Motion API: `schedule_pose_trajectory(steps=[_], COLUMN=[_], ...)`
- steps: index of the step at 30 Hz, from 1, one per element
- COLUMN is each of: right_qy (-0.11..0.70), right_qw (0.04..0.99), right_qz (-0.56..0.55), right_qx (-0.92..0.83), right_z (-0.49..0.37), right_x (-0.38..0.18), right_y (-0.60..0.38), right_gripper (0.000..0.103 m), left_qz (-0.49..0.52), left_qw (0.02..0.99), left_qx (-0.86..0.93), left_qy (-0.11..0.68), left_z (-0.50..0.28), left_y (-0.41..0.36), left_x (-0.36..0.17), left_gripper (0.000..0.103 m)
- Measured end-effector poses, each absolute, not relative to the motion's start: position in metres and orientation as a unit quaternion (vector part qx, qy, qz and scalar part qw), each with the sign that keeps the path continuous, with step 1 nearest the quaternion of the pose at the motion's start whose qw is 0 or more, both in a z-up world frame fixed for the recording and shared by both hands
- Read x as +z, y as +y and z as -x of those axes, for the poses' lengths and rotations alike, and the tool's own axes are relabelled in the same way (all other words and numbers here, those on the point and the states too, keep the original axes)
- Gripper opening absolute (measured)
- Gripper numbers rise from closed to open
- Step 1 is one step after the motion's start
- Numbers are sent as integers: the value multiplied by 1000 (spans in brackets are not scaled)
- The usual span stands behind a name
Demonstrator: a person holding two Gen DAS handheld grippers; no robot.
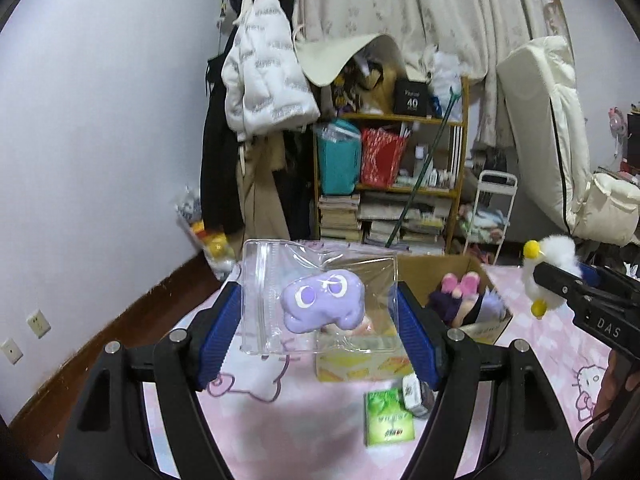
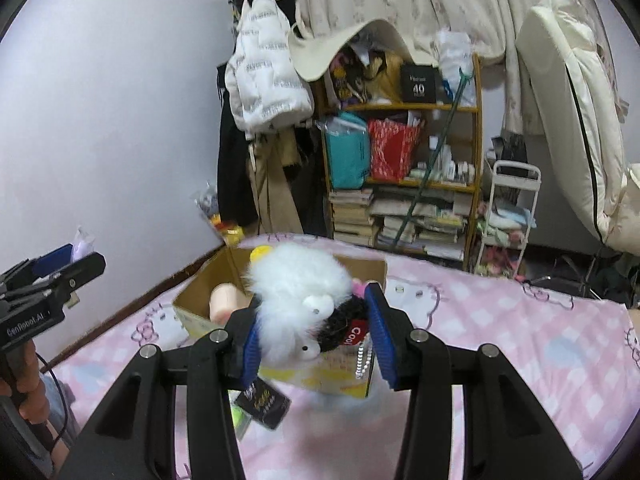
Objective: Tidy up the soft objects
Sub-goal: 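Lift the bagged plush with the left tool while the right tool lifts the keychain over the box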
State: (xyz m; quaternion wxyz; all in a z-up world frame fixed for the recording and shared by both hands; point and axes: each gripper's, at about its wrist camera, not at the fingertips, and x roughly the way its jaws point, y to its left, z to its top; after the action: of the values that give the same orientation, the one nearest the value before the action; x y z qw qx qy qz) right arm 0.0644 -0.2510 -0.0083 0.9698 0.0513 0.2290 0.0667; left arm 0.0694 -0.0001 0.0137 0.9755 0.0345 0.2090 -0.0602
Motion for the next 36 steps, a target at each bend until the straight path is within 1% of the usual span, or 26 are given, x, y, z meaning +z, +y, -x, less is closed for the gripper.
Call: schedule_pose_trajectory(steps=[5,7,11,14,20,29,36], right_qy=[209,200,191,178,150,147,168], right_qw=[972,974,976,980,987,988,983], right_qz=[-67,-70,-64,-51,-25,-24,-33], right_qx=[78,81,82,73,57,49,59], right_z=[-74,-80,-91,-98,-108,-122,-135], right_x=[5,7,12,20,32,35,10], right_y=[-253,-254,-251,-252,-260,-266,-267], right_gripper=[49,49,49,49,49,49,50], left_qz=[-61,-57,-56,-76,-78,-79,-82], left_qw=[977,977,979,981,984,982,978], left_qx=[-66,-73,-80,-83,-85,-78,-83], left_qy=[195,193,177,155,138,152,176], left_z=[-79,-82,-97,-109,-125,-139,-152], left_y=[-18,-23,-34,-47,-55,-53,-54], left_x=[27,31,43,55,67,46,24], left_gripper=[74,74,74,74,74,74,74])
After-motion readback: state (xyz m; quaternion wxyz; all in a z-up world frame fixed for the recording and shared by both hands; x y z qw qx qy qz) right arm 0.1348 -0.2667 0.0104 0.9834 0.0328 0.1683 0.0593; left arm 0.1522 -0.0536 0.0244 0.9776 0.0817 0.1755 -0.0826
